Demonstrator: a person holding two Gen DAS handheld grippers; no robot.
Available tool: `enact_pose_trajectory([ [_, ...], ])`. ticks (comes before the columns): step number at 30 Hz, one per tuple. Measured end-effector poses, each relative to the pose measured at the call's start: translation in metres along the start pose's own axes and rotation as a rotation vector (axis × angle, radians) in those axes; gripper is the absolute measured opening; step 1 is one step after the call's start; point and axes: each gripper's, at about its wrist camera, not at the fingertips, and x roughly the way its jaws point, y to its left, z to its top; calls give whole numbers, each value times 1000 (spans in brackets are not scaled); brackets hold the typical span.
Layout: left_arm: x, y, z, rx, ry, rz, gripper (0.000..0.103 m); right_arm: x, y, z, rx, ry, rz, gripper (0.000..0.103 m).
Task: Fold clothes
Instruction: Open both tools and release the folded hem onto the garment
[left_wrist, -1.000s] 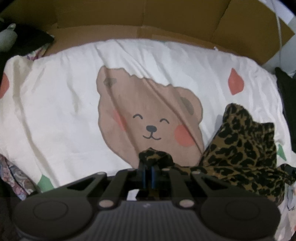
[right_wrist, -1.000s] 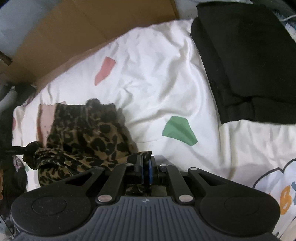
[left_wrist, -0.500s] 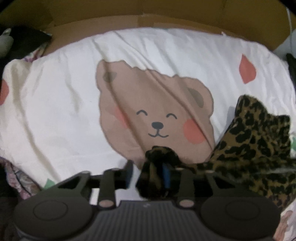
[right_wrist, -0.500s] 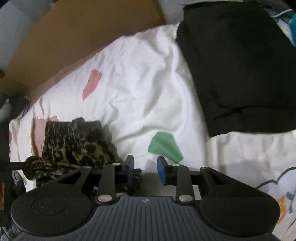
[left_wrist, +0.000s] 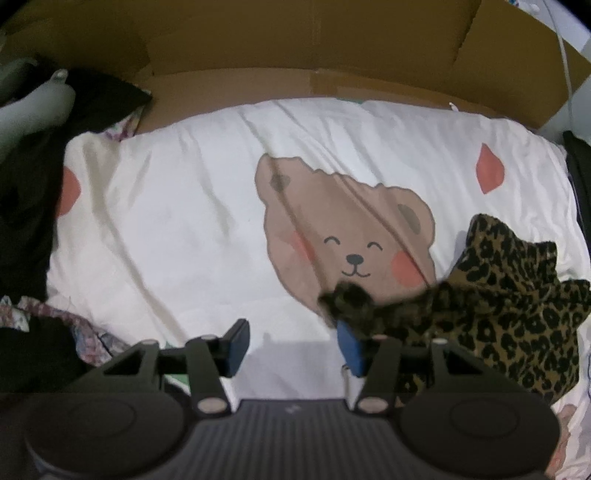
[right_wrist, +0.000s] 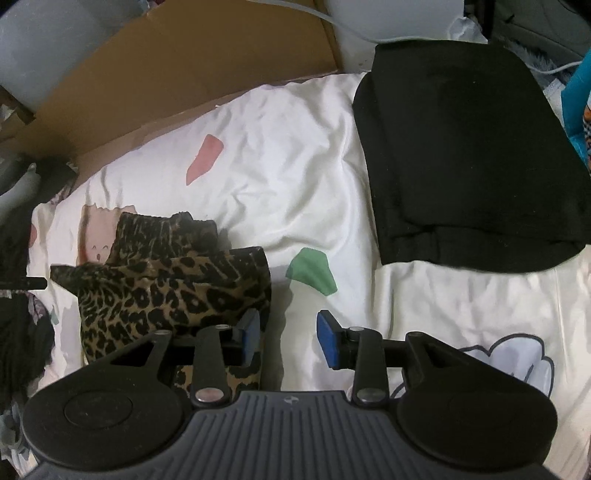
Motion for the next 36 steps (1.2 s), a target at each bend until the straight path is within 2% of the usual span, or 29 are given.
enact_pose_trajectory([
  [5,5,2,-11,58,-20,4,57,2,-7,-14,-5,-2,10,42],
  [8,5,9,-23,87,-33,-13,65,4,-11,-22,-8,-4,17,42],
  [14,12,21,-40,47,-27,-23,65,5,-16,-34,-8,-7,18,41],
  [18,12,16,-53,66,-18,-64,65,0,-11,-38,-16,-40,46,42],
  [22,14,8,-62,75,-30,-142,66,0,-2,-38,-27,-51,76,42],
  [27,23,2,-56,35,-51,-177,68,9,9,-39,-37,-51,82,42],
  [36,35,-5,-24,9,-84,-177,68,21,17,-24,-38,-59,106,42],
])
